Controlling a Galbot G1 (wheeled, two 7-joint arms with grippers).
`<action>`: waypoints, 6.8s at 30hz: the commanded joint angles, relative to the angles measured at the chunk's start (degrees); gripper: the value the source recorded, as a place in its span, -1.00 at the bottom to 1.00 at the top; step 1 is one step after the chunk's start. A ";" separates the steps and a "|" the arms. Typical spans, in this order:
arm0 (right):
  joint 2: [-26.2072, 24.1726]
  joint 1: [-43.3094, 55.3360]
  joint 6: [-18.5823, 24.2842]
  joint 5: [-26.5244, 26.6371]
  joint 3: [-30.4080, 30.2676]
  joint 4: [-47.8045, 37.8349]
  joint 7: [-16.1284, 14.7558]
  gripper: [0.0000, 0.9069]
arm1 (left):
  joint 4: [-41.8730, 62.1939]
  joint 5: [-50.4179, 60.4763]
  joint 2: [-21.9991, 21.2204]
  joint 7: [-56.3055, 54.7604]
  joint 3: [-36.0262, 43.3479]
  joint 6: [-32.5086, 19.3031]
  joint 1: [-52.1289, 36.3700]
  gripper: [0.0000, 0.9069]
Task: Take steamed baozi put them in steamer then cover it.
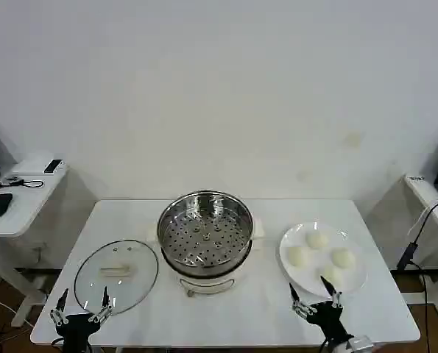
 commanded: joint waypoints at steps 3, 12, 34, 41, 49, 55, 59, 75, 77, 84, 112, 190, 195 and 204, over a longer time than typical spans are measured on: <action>-2.36 4.04 -0.62 -6.41 3.70 -0.75 0.57 1.00 | -1.63 2.78 0.25 1.67 -0.35 5.16 -0.50 1.00; -17.89 17.12 -13.90 -12.72 8.27 -8.06 -9.31 1.00 | 0.28 9.92 -1.18 8.69 -2.70 -0.93 -0.82 1.00; -43.82 70.80 -9.10 -30.71 -45.19 -36.59 -52.29 1.00 | -3.29 13.17 -1.33 9.77 -4.33 -1.35 -1.06 1.00; -40.25 81.88 -8.82 -24.92 -60.29 -42.68 -56.05 1.00 | -3.31 13.05 -1.26 9.77 -4.86 -0.89 -1.76 1.00; -32.13 85.88 -8.97 -23.79 -65.81 -50.11 -54.29 1.00 | -3.74 12.94 -0.85 9.97 -5.34 -0.17 -2.72 1.00; -28.60 86.33 -9.11 -24.08 -66.75 -53.17 -52.94 1.00 | -3.31 12.92 -1.01 9.89 -5.38 -0.28 -2.79 1.00; -27.10 86.53 -9.22 -24.81 -66.98 -55.28 -52.35 1.00 | -3.12 12.93 -1.07 9.69 -5.75 -0.59 -2.45 1.00; -22.37 87.40 -8.92 -26.85 -66.69 -62.01 -49.88 0.91 | -2.01 13.13 -1.35 9.24 -6.55 -1.21 -2.38 1.00; -21.92 87.50 -8.86 -27.24 -66.57 -62.69 -49.99 0.76 | -1.85 13.13 -1.34 9.22 -6.59 -1.21 -2.42 1.00; -21.70 86.99 -8.90 -28.06 -66.85 -63.12 -50.43 0.53 | -1.39 13.23 -1.44 9.10 -6.35 -1.32 -2.42 1.00; -32.72 100.08 -9.52 -16.23 -74.72 -47.52 -52.28 0.24 | -1.88 13.16 -0.88 9.08 -5.51 -1.29 -2.11 1.00; -0.26 128.43 20.11 -14.11 -109.09 -48.85 -42.61 1.00 | -3.23 11.90 -0.48 9.75 -5.63 -0.28 -3.14 1.00; -9.79 133.62 9.53 -3.65 -111.02 -39.25 -44.03 1.00 | -4.28 8.74 1.06 10.25 -5.89 1.44 -3.34 1.00; -27.90 140.96 -5.65 -1.87 -116.19 -29.69 -44.99 1.00 | -5.10 6.74 4.26 11.13 -6.05 3.26 -5.48 1.00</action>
